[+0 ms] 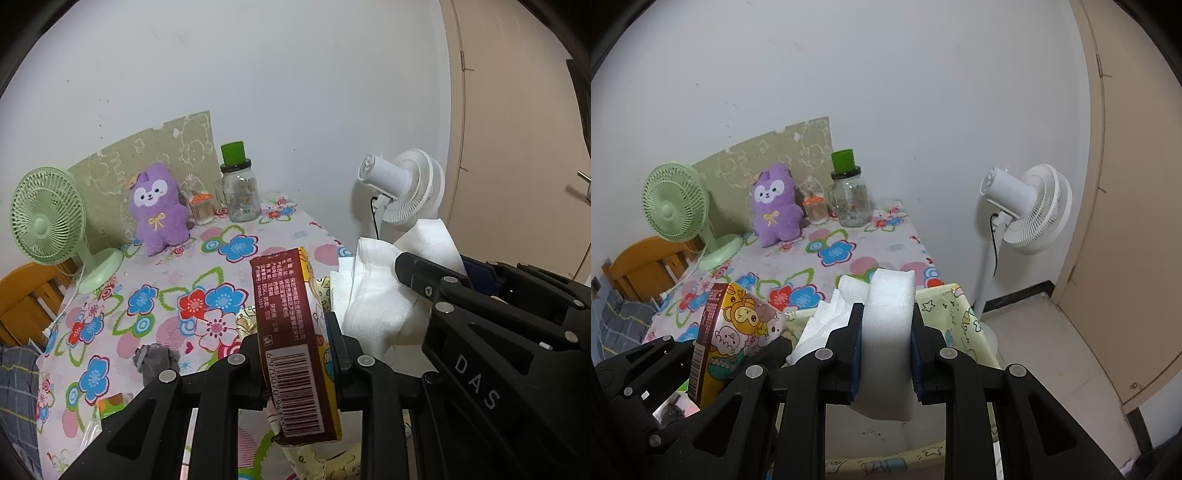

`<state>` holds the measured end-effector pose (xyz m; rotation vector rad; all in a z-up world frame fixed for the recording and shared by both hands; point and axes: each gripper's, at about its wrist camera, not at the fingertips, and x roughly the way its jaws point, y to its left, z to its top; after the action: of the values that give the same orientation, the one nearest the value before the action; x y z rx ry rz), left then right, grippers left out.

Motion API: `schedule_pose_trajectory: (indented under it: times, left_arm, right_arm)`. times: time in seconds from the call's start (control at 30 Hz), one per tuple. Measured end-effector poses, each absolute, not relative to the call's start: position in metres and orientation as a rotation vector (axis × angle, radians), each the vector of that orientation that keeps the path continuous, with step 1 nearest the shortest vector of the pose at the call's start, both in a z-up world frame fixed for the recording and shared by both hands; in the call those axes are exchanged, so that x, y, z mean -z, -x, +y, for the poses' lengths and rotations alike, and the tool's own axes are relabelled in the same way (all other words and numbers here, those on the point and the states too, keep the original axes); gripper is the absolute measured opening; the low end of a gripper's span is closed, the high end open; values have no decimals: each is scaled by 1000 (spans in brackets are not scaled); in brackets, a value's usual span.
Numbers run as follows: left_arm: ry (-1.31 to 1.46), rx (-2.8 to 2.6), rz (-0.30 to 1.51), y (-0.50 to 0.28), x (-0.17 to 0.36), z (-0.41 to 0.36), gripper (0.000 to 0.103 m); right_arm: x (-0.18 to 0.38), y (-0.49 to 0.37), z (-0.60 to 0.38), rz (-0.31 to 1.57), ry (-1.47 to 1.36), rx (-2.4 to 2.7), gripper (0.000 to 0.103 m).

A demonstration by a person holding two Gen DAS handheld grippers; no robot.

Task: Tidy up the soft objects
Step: 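Lower the towel and snack box into the basket and open both tools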

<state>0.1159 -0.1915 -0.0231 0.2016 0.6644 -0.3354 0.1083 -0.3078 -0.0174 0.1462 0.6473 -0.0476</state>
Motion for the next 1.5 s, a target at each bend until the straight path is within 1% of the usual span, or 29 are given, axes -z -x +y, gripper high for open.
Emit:
schedule_pose_trajectory:
  times: [0.1,0.27,0.3,0.37,0.4,0.43,0.47,0.5,0.53,0.57,0.63,0.7,0.8,0.9,1.0,1.5]
  left_arm:
    - [-208,326,680,-121,28,-193,24]
    - [-220,319,687,-126,34,-195,30]
    - [-219,318,689,-127,34,-195,34]
    - [-216,314,697,-131,37,-196,40]
    - [-213,314,703,-132,38,-196,46]
    - [-209,314,710,-134,40,-197,57]
    - [-208,314,715,-135,41,-197,62]
    - [-209,314,716,-135,42,-197,69]
    - [-210,312,713,-135,42,-197,71]
    - [-213,310,712,-135,42,-198,73]
    - [-218,305,713,-135,43,-198,79]
    - [-219,302,715,-136,43,-198,82]
    - [-213,302,712,-134,43,-196,89]
    - [-199,327,702,-130,41,-193,96]
    - [-200,323,690,-126,38,-190,98]
    - [-165,314,659,-109,24,-156,100]
  right_arm:
    - [23,-114,-310,662,-151,48,24]
    - [33,-124,-312,689,-163,49,25]
    - [34,-127,-313,695,-166,50,25]
    - [38,-132,-315,708,-168,51,30]
    - [40,-134,-315,713,-164,54,31]
    - [41,-135,-316,717,-162,56,37]
    - [43,-136,-316,722,-163,58,45]
    - [44,-137,-317,726,-167,57,50]
    - [45,-138,-318,727,-176,55,59]
    - [45,-137,-319,724,-183,57,66]
    - [46,-136,-322,713,-193,69,72]
    - [46,-136,-322,714,-194,72,75]
    - [47,-135,-321,724,-185,73,80]
    - [48,-132,-318,730,-174,83,89]
    - [45,-128,-317,722,-178,91,90]
    - [26,-109,-292,687,-172,96,90]
